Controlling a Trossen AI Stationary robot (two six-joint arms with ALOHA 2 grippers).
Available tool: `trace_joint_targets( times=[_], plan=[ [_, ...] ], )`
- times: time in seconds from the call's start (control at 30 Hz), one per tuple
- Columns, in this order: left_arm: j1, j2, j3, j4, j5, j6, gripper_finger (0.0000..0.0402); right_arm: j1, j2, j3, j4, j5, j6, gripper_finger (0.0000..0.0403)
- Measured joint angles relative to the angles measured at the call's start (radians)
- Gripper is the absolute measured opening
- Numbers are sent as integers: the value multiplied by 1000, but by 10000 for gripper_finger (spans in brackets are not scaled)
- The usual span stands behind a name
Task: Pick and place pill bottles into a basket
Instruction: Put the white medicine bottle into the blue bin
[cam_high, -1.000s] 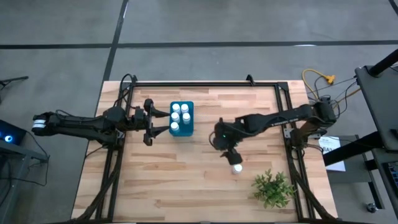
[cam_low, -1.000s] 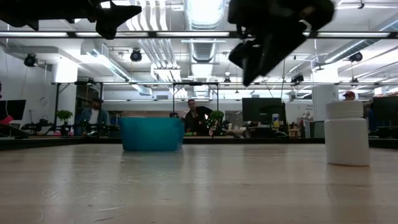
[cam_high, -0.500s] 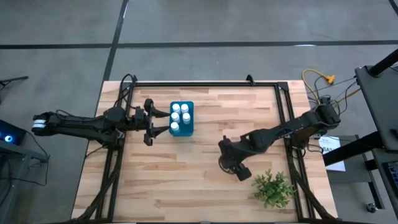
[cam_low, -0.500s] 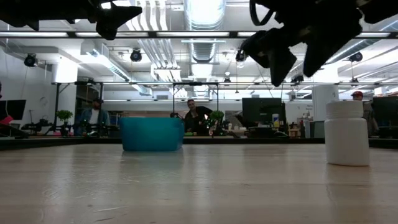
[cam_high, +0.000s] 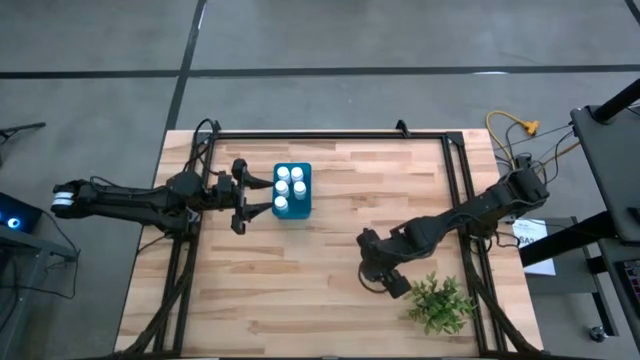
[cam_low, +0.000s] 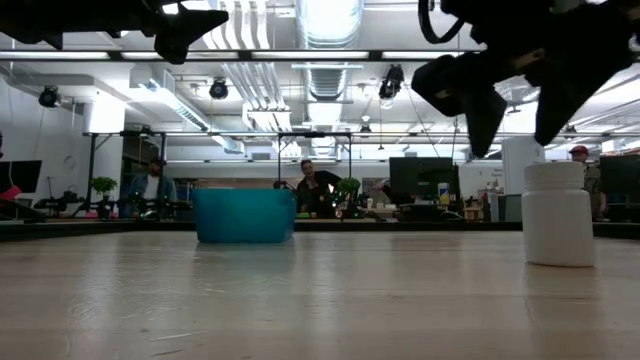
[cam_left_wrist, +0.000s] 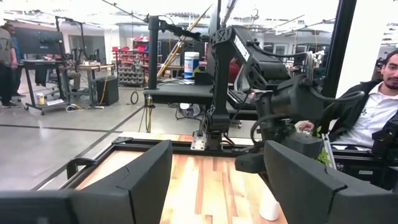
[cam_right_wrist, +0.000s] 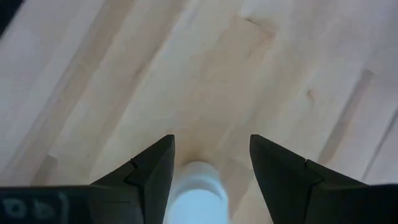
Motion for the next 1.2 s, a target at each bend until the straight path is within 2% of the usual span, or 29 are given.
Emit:
trace_joint_targets(
  times=[0.3, 0.47, 1.2],
  plan=[
    [0, 0, 0, 0, 0, -3, 238, 55, 28, -8, -3, 5, 17, 201],
    [0, 2, 0, 0, 0, -3, 238, 55, 28, -19, -7, 81, 12, 201],
    [0, 14, 0, 1, 0, -4, 238, 52, 27, -37, -52, 79, -10, 201]
  ],
)
